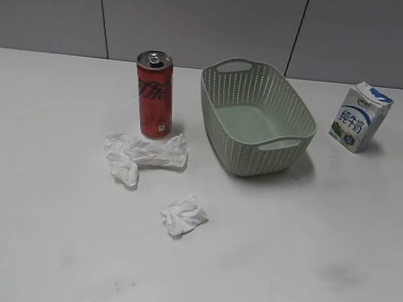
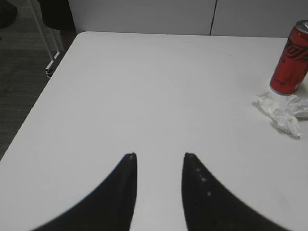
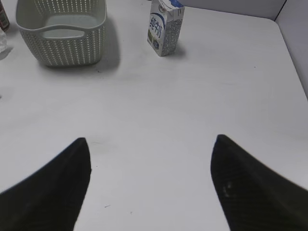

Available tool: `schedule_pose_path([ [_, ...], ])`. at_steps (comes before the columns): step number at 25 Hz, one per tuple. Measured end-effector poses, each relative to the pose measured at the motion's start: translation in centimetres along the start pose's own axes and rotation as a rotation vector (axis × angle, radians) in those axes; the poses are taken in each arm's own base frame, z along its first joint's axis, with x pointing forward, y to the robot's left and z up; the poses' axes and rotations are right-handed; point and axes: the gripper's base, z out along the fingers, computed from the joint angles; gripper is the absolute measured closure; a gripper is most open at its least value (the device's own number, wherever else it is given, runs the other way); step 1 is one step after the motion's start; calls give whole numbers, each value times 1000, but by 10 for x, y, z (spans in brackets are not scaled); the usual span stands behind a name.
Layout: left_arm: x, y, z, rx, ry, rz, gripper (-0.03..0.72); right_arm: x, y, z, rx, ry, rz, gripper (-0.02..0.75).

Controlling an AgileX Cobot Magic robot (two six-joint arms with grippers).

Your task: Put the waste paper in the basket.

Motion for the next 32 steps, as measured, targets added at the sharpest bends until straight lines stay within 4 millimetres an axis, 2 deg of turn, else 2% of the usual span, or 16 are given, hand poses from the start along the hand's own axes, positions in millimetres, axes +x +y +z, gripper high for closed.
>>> schedule_pose_path([
  [32, 0, 0, 0, 0, 0, 0, 456, 0, 0, 0, -1, 1, 0, 149],
])
